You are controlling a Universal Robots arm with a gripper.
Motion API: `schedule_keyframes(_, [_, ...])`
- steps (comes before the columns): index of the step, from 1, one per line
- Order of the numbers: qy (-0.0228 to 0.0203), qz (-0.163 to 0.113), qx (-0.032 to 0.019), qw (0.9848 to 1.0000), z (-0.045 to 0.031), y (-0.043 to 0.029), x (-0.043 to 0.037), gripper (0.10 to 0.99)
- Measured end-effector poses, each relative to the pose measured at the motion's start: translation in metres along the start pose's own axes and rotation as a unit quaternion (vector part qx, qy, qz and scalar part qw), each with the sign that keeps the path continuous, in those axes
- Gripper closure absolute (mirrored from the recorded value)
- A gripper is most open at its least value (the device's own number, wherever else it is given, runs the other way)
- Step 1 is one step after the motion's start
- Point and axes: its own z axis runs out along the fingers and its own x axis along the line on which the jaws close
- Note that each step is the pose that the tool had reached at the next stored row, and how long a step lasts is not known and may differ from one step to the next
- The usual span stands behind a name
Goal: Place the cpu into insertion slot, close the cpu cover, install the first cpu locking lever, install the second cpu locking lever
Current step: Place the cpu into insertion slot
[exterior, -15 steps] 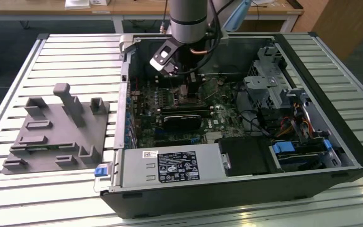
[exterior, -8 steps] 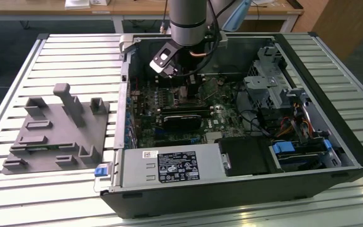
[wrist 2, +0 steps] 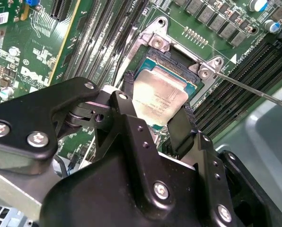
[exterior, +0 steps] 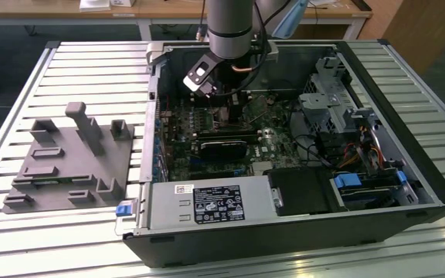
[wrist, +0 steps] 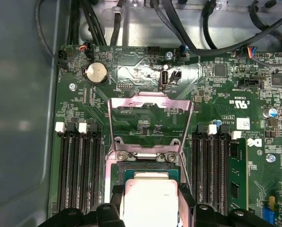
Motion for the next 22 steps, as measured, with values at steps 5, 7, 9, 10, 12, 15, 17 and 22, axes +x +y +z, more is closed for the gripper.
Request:
schedule_keyframes(5, [-0.0005, 0.000, 0.0000, 1.0000, 0.0047, -0.0005, 0.0002, 0.549])
schedule_keyframes(7, [-0.0007, 0.000, 0.0000, 1.0000, 0.0063, -0.0006, 0.0003, 0.549])
schedule_keyframes(9, [-0.0010, 0.000, 0.0001, 1.0000, 0.0079, -0.0008, 0.0004, 0.549])
schedule_keyframes(10, [-0.0012, 0.000, 0.0001, 1.0000, 0.0087, -0.0009, 0.0006, 0.549])
schedule_keyframes(12, [-0.0019, 0.000, 0.0002, 1.0000, 0.0099, -0.0010, 0.0013, 0.549])
schedule_keyframes(15, [-0.0028, 0.000, 0.0004, 1.0000, 0.0114, -0.0012, 0.0028, 0.549])
schedule_keyframes(17, [-0.0035, 0.000, 0.0006, 1.0000, 0.0125, -0.0013, 0.0036, 0.549])
schedule_keyframes(22, [-0.0045, 0.000, 0.0010, 1.0000, 0.0154, -0.0015, 0.0054, 0.549])
